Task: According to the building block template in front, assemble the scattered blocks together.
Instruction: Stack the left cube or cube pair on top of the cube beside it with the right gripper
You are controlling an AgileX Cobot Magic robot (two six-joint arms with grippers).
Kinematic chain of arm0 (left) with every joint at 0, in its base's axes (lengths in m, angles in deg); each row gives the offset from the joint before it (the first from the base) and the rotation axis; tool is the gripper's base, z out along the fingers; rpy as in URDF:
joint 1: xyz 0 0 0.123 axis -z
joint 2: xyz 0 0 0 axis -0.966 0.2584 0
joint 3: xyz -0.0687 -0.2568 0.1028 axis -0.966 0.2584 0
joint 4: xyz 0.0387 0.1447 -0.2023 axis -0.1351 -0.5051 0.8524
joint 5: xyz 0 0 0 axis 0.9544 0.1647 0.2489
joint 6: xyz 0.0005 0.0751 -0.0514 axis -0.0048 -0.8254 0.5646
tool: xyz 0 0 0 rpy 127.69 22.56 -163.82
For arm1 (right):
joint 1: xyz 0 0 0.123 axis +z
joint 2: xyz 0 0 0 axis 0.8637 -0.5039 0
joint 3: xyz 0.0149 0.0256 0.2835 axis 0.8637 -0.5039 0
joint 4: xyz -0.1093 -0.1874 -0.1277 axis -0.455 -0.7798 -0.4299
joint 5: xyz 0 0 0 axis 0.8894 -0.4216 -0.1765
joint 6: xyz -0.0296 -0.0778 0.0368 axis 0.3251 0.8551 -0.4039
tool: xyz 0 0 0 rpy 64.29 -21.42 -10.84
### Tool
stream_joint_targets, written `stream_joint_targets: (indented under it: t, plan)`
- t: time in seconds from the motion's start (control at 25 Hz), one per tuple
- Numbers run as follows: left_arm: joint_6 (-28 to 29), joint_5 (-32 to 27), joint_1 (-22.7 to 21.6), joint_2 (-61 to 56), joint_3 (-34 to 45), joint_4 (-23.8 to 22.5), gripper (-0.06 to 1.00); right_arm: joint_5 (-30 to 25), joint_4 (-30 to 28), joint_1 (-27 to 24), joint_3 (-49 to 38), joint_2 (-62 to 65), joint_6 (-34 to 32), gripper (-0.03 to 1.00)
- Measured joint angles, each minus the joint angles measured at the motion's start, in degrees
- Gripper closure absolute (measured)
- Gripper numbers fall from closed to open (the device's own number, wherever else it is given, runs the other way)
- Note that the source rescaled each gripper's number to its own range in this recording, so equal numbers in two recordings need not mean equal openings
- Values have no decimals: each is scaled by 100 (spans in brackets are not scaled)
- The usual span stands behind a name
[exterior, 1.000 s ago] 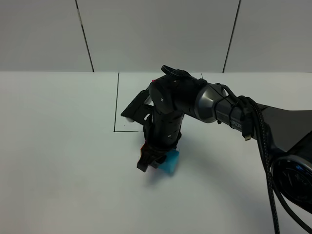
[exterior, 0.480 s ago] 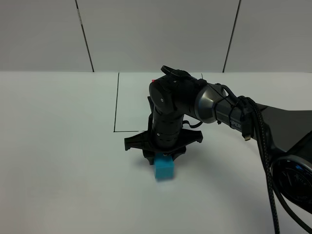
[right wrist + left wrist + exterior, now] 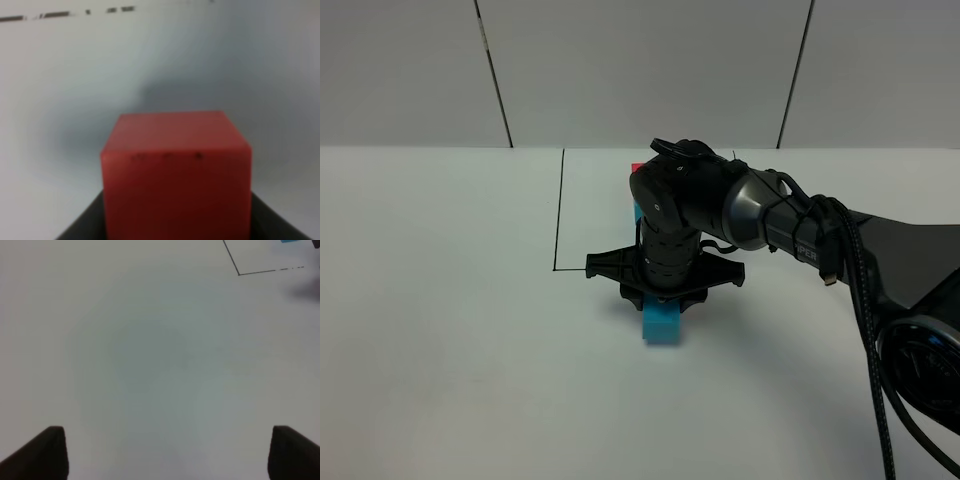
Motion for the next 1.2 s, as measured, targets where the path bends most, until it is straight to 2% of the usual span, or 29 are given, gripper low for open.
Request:
stream_joint_targets:
  t: [0.96, 1.04, 1.08, 1.12, 1.2]
  plan:
    - [5, 0, 0, 0, 0, 0, 6, 105, 577, -7, 0, -339, 577, 97]
    - [5, 0, 0, 0, 0, 0, 6, 120, 612, -7, 0, -339, 622, 89]
    - [5, 0, 0, 0, 0, 0, 6, 123, 628, -7, 0, -355, 628, 80]
    - [5, 0, 0, 0, 0, 0, 6, 125, 635, -7, 0, -368, 638, 70]
    - [5, 0, 0, 0, 0, 0, 6, 138, 657, -7, 0, -368, 645, 41]
